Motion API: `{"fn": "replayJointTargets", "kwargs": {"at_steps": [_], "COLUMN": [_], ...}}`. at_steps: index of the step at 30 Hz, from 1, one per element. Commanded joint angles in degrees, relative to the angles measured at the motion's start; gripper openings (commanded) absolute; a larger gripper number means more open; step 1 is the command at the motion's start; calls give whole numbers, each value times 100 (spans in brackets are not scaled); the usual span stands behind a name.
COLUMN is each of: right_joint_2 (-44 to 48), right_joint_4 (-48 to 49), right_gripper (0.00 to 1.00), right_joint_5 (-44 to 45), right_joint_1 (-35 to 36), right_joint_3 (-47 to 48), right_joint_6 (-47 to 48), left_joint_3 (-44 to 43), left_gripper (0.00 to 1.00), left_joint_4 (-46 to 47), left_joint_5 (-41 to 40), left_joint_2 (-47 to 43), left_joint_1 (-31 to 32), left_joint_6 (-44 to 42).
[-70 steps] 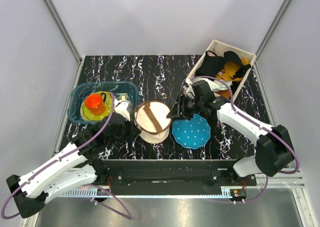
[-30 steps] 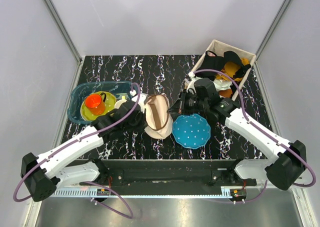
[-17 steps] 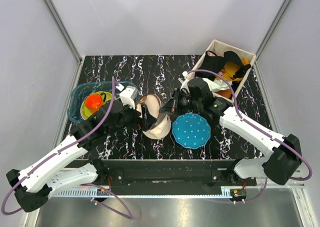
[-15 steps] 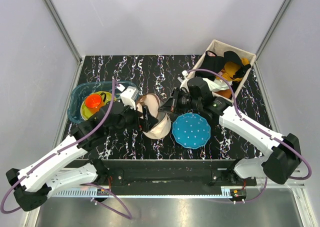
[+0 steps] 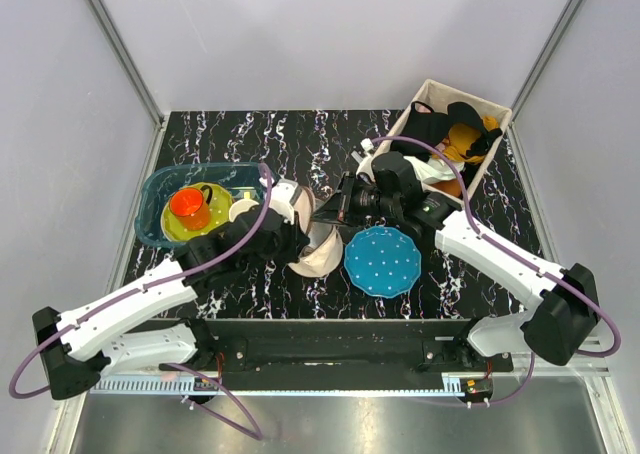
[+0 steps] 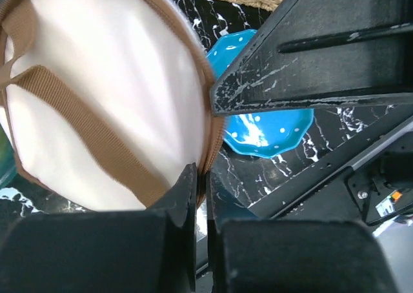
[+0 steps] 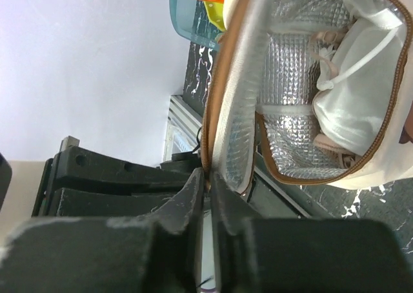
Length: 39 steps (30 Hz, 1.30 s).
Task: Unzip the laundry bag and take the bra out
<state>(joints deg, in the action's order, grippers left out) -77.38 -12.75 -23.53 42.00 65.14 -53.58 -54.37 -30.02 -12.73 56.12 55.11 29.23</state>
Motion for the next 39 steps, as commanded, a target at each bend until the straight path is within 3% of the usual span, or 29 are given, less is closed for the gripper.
{"fn": "replayJointTargets", "kwargs": {"at_steps": [1,2,4,7,9,11,15,18,22,32,33,35,36,37,39], "right_joint_2": [110,92,83,22,-101,-276,-733,-1164,-1753,-2798,-2852,-2870,-2809,-2617,-2362], "right_joint_4": [-216,-349,-560,-676,-728,-825,-992,-1220,-1720,-1731,-1731,-1713,-1678,-1643,-1625], "right_gripper": [28,46,55,55,44,39,39,43,63,70,65,45,14,3,0], "right_joint_5": [119,216,418,603,700,885,1096,1236,1525,2203,2169,2142,2177,2229,2326], "right_joint_1": [63,45,19,1,54,220,572,765,959,1082,1074,1065,1074,1082,1074], "right_joint_3": [226,357,429,525,578,709,1061,1395,1843,1571,1571,1598,1563,1510,1466], "right_joint_6": [207,391,532,717,866,1024,1262,1464,1815,1799,1781,1772,1764,1764,1790], "left_joint_3": [-197,-66,119,567,927,1295,1771,1912,2009,2229,2246,2264,2273,2247,2220], "left_gripper": [0,0,0,0,0,0,0,0,0,0,0,0,0,0,0], "left_joint_4": [-13,-21,14,171,303,365,462,401,400,611,664,734,726,700,734], "left_joint_5": [-669,-774,-862,-907,-1029,-1204,-1363,-1337,-1311,-1250,-1223,-1162,-1153,-1170,-1153], "left_joint_2": [-161,-250,-486,-1075,-1646,-2224,-2929,-3141,-3238,-3335,-3318,-3222,-3160,-3090,-2800], "left_joint_1": [17,17,17,8,8,8,8,8,8,8,8,8,8,8,8], "left_joint_6": [3,108,249,495,680,881,1163,1321,1453,1533,1533,1506,1498,1498,1463]}}
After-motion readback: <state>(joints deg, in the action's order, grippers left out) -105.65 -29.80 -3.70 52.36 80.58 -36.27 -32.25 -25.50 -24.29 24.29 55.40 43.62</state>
